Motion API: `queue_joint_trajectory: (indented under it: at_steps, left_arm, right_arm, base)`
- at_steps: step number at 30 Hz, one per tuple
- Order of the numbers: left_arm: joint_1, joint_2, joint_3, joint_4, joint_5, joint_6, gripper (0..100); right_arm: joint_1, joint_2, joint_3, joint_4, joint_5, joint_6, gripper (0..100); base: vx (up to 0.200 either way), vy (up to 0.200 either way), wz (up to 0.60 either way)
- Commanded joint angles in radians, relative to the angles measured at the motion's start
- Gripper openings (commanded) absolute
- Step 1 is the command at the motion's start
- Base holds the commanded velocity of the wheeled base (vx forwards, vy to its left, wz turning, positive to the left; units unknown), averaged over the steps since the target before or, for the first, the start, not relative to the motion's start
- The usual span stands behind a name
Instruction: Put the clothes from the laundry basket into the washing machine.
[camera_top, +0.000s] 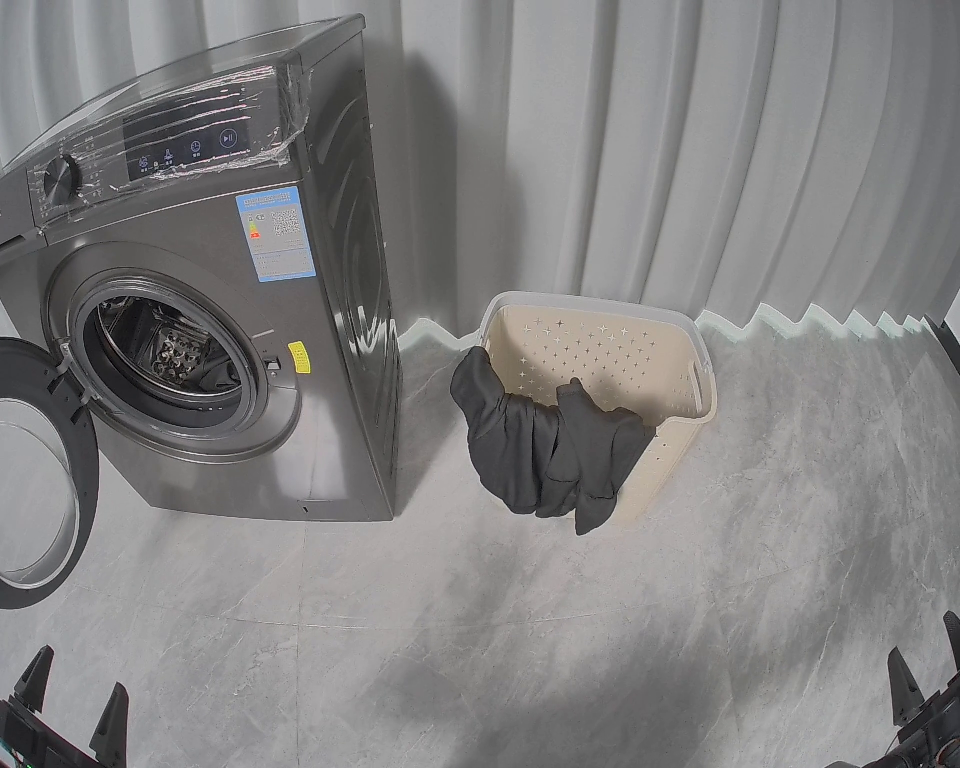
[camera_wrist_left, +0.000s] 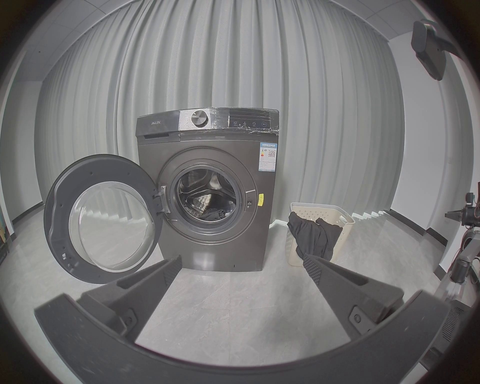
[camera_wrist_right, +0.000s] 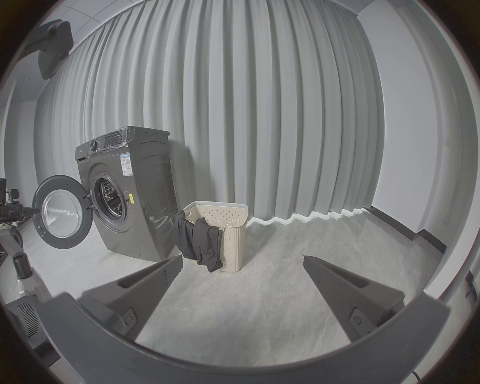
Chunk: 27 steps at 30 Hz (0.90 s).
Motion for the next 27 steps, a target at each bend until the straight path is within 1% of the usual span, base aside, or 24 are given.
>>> queue_joint_trajectory:
  at_steps: [1,7,8,9,10,11,12,13,14,16,17,18,21,22,23,27]
  left_arm:
    - [0.000,-0.016,0.016,0.000,0.001,-0.005,100]
    - [0.002,-0.016,0.016,0.000,0.003,-0.006,100]
    - [0.002,-0.016,0.016,0.000,0.003,-0.006,100]
    - [0.002,-0.016,0.016,0.000,0.003,-0.005,100]
    - [0.000,-0.016,0.016,0.000,0.003,-0.006,100]
    - [0.000,-0.016,0.016,0.000,0.003,-0.005,100]
    - [0.000,-0.016,0.016,0.000,0.003,-0.003,100]
    - [0.000,-0.016,0.016,0.000,0.003,-0.003,100]
    - [0.002,-0.016,0.016,0.000,0.003,-0.005,100]
    - [0.002,-0.016,0.016,0.000,0.003,-0.006,100]
    - [0.002,-0.016,0.016,0.000,0.003,-0.005,100]
    - [0.002,-0.016,0.016,0.000,0.003,-0.006,100]
    - [0.002,-0.016,0.016,0.000,0.003,-0.005,100]
    - [0.000,-0.016,0.016,0.000,0.003,-0.005,100]
    - [0.002,-0.016,0.016,0.000,0.003,-0.005,100]
    - [0.002,-0.016,0.016,0.000,0.003,-0.005,100]
  right_arm:
    - [-0.003,-0.012,0.018,0.000,0.003,0.001,100]
    - [-0.003,-0.013,0.013,-0.012,0.006,0.005,100]
    - [-0.002,-0.016,-0.034,-0.046,0.013,0.002,100]
    - [-0.002,-0.016,-0.044,-0.051,0.013,0.002,100]
    - [0.003,-0.001,-0.154,-0.044,0.031,0.007,100]
    - [0.009,0.028,-0.200,-0.011,0.055,0.016,100]
    - [0.012,0.067,-0.220,0.018,0.075,0.021,100]
    - [0.012,0.067,-0.220,0.018,0.075,0.021,100]
    - [0.018,0.202,-0.263,0.074,0.158,0.025,100]
    - [0.015,0.329,-0.278,0.063,0.210,0.027,100]
    - [0.015,0.383,-0.281,0.048,0.224,0.025,100]
    - [0.017,0.439,-0.288,0.020,0.232,0.021,100]
    - [0.031,0.599,-0.295,-0.075,0.237,0.013,100]
    - [0.043,0.677,-0.304,-0.121,0.235,0.013,100]
    - [0.049,0.711,-0.309,-0.141,0.233,0.013,100]
    - [0.107,0.901,-0.332,-0.244,0.226,0.019,100]
  base:
    - [0.200,0.000,0.00]
    - [0.200,0.000,0.00]
    - [0.200,0.000,0.00]
    - [0.000,0.000,0.00]
    - [0.000,0.000,0.00]
    - [0.000,0.000,0.00]
    - [0.000,0.000,0.00]
    - [0.000,0.000,0.00]
    - [0.000,0.000,0.00]
    - [0.000,0.000,0.00]
    - [0.000,0.000,0.00]
    - [0.000,0.000,0.00]
    - [0.000,0.000,0.00]
    - [0.000,0.000,0.00]
    - [0.000,0.000,0.00]
    - [0.000,0.000,0.00]
